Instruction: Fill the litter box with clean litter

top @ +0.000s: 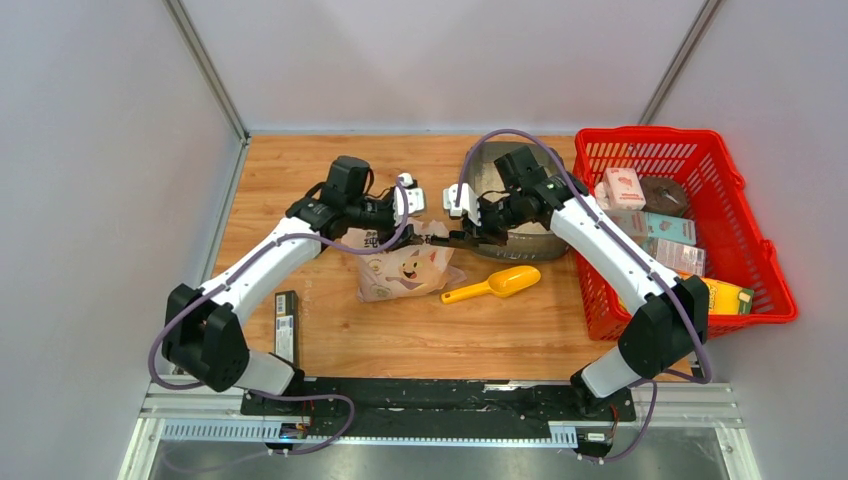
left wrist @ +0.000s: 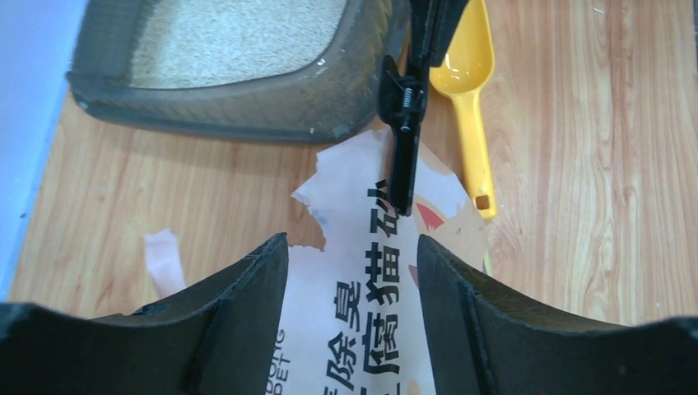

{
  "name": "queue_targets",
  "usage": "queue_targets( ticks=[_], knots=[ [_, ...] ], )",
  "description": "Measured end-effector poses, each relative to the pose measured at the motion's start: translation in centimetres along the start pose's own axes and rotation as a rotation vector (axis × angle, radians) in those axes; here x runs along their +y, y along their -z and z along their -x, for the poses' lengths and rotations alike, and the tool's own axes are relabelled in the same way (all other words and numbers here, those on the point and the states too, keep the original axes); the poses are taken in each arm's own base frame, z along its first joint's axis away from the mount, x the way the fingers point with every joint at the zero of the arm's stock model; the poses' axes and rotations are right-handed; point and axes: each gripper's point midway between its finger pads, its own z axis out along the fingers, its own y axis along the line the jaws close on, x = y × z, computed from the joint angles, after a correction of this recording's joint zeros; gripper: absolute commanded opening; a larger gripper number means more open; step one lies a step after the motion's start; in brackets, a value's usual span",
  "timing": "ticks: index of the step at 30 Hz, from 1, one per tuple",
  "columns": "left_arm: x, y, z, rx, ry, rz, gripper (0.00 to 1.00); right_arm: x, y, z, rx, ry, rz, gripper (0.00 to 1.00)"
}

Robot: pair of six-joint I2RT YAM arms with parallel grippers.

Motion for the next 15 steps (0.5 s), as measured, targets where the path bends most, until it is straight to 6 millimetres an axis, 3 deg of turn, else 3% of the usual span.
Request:
queue_targets(
  ticks=[8, 13, 15],
  knots=[
    [-1.3, -2.0, -2.8, 0.058, 0.081, -0.133, 0.58, -0.2, 0.0, -0.1, 0.005, -0.003, -0.008, 0.00],
    [-2.0, -2.8, -3.5, 0.073, 0.146, -0.197, 0.36, -0.1, -0.3, -0.1, 0.010, -0.001, -0.007, 0.00],
    [-1.8, -3.0, -3.2, 0.070, 0.161, -0.213, 0.33, -0.1, -0.5, -0.1, 0.011, -0.002, -0.005, 0.00]
  ],
)
